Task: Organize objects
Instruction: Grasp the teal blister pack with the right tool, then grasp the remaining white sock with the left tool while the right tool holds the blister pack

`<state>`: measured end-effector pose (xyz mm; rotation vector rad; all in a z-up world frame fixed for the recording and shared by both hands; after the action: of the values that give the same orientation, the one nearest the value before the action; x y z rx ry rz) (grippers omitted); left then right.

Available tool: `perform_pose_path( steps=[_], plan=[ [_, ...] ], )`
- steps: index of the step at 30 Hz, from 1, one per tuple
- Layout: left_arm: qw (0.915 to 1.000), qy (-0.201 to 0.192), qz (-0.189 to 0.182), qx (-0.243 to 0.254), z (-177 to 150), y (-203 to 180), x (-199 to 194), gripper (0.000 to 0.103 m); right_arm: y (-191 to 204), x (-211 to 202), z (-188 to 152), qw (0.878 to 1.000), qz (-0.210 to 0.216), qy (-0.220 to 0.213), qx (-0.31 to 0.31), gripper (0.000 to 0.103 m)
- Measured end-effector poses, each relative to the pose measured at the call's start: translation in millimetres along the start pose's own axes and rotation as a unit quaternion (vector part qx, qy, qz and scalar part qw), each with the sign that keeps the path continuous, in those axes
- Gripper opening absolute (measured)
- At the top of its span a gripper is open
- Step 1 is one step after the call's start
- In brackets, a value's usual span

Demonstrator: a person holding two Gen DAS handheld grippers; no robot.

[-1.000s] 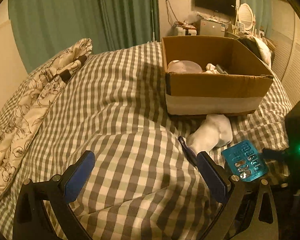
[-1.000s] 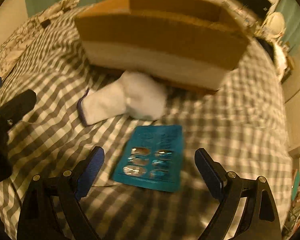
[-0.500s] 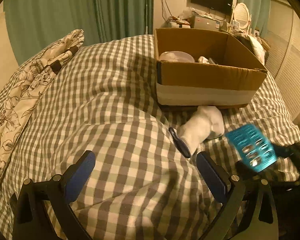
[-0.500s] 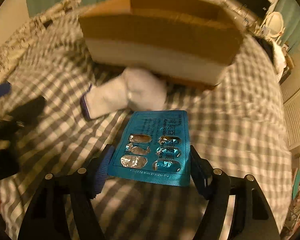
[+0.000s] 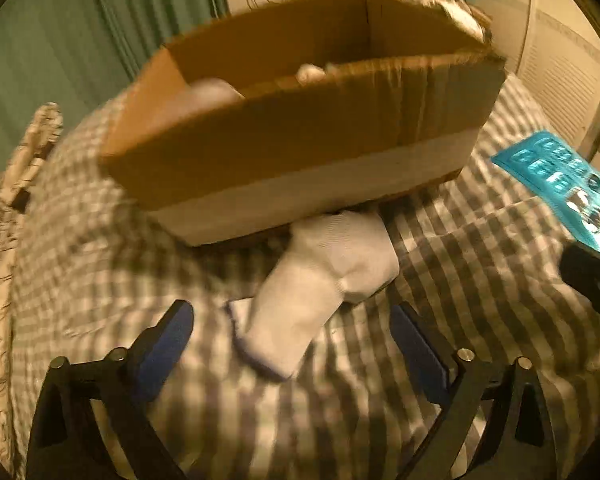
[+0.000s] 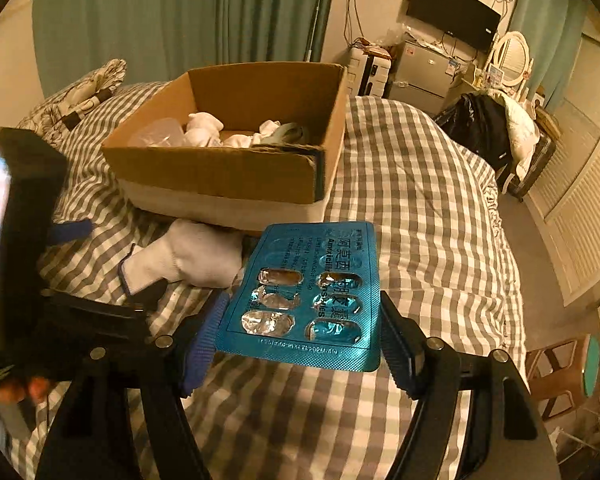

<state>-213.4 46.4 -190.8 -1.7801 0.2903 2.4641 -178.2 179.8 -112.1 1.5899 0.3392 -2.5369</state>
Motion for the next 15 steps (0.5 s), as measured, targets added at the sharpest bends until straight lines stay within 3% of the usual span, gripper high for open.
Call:
perform_pose_path(
  steps=[3, 6, 11, 15],
  plan=[
    [0.9997, 0.021, -0.014, 0.002, 10.4, -4.5, 21.4, 0.093, -5.6, 8.1, -1.4, 1.000, 0.012, 0.004, 0.002, 0.071],
    [0.9986, 0.040, -0.032, 0.011, 12.8, -9.6, 32.3, 0.072, -7.4, 15.8, -1.9, 1.000, 0.024, 0.008, 0.003, 0.071],
    [0.9989, 0.040, -0.014, 0.019, 5.8, -11.7, 28.0, 0.039, -12.4, 19.7, -5.5, 0.999, 0.036, 0.013, 0.012, 0.071],
    [0.9983, 0.041, -0.039, 0.014, -5.2, -8.2, 15.0, 0.026, -14.6, 13.3, -11.3, 0.999, 0.034, 0.007, 0.016, 0.071]
  ],
)
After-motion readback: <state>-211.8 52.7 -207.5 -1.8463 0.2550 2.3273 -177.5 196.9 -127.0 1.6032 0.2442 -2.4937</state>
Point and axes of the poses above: each gripper's, at about its wrist camera, not at the fingertips, and x roughly the way its jaws point, y to its left, z to its top, the point moved 3 cm from there along x, roughly the way its jaws point, and after that the axes turned 13 degrees about y, right-handed, at the moved point
